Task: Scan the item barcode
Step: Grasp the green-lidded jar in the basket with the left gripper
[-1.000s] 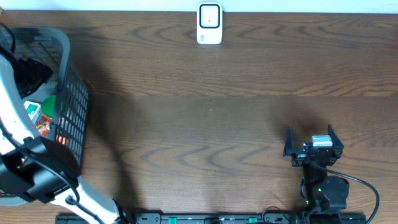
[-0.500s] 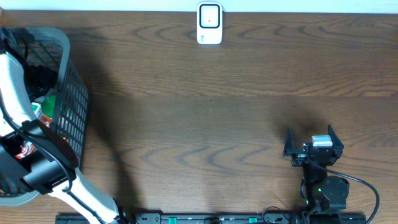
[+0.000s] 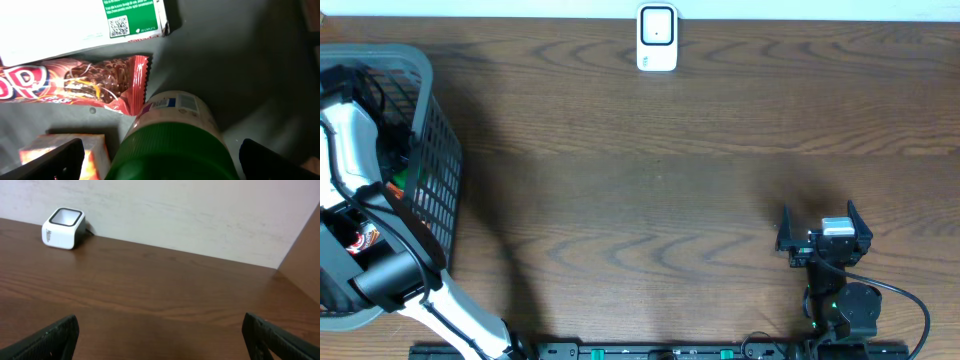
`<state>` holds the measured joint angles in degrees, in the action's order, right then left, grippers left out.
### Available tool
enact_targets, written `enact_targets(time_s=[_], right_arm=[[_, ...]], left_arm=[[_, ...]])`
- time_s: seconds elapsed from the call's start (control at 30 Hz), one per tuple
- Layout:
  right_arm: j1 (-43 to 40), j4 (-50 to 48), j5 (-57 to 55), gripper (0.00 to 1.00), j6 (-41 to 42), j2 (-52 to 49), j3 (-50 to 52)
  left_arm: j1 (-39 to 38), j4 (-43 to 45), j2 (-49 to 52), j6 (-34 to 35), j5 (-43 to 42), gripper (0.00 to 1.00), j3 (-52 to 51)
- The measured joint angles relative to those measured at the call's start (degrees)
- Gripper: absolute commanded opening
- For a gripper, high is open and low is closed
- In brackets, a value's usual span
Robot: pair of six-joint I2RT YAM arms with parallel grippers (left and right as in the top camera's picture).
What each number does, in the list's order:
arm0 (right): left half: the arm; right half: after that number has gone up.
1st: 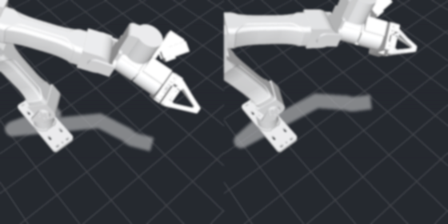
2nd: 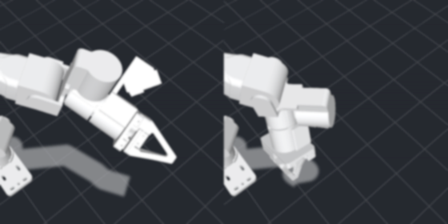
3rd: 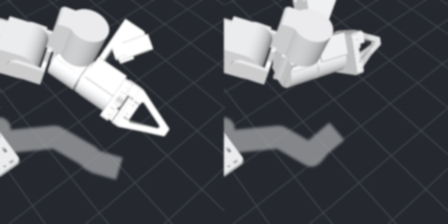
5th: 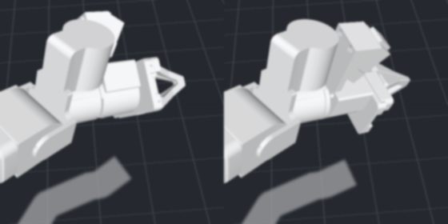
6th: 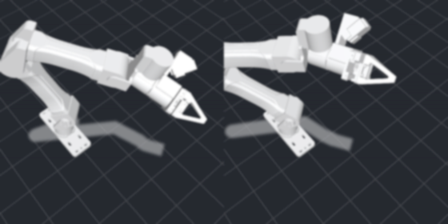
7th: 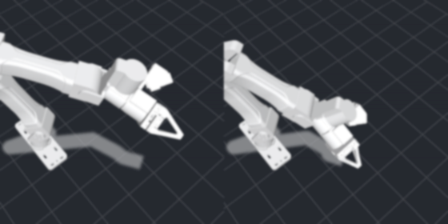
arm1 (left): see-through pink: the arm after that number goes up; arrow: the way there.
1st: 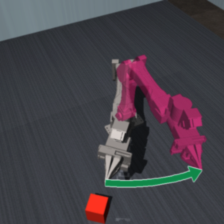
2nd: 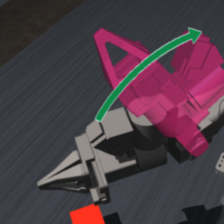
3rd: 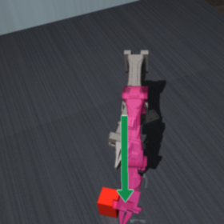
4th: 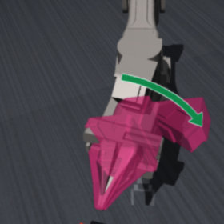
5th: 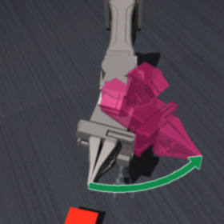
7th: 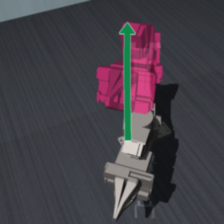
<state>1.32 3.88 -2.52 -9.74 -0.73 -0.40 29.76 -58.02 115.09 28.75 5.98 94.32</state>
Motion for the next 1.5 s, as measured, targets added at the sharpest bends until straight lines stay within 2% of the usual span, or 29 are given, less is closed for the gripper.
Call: enact_targets(time_s=[0.37,0.67,0.73,0.87,1.1,1.3,1.5], right_arm=[[0.0,0.0,0.0,0.99,0.0,0.0,0.0],[0.0,0.0,0.0,0.99,0.0,0.0,0.0],[0.0,0.0,0.0,0.99,0.0,0.0,0.0],[0.0,0.0,0.0,0.99,0.0,0.0,0.0],[0.0,0.0,0.0,0.99,0.0,0.0,0.0],[0.0,0.0,0.0,0.99,0.0,0.0,0.0],[0.0,0.0,0.0,0.99,0.0,0.0,0.0]], left_arm=[[0.0,1.6,0.0,0.7,0.0,0.98,-1.4],[0.0,7.5,0.0,1.3,-0.7,0.99,-7.4],[0.0,7.9,0.0,1.4,-1.2,0.94,-7.7],[0.0,8.9,0.0,1.9,-1.7,0.72,-7.7],[0.0,9.0,0.0,1.5,-2.0,0.66,-7.7],[0.0,8.9,0.0,1.5,-2.1,0.66,-7.7],[0.0,4.1,-0.1,1.5,-2.3,0.66,-6.4]])
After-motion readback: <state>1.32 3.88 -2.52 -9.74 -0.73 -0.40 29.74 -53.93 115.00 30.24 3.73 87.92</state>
